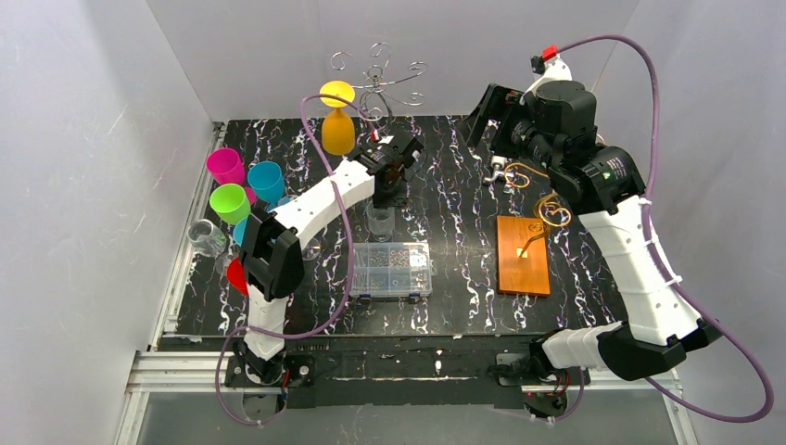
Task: Take the wine glass off the wine glass rack
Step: Place the wine glass at the center of the board.
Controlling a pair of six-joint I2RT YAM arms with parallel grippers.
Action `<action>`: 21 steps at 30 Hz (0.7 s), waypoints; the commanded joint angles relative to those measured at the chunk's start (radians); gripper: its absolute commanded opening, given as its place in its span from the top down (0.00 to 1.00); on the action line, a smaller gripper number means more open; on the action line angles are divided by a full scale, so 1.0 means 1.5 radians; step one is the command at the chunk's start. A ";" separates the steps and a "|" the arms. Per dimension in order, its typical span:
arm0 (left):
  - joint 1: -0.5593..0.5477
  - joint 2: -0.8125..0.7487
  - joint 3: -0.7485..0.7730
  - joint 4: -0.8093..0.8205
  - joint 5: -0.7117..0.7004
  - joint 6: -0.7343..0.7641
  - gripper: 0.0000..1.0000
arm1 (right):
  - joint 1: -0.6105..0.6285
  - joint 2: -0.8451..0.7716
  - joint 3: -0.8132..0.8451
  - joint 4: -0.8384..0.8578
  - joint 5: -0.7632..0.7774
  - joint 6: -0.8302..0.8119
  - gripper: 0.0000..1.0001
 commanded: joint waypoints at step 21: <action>-0.004 -0.067 0.084 -0.083 -0.005 0.012 0.68 | 0.003 -0.008 0.060 -0.023 0.025 -0.011 0.02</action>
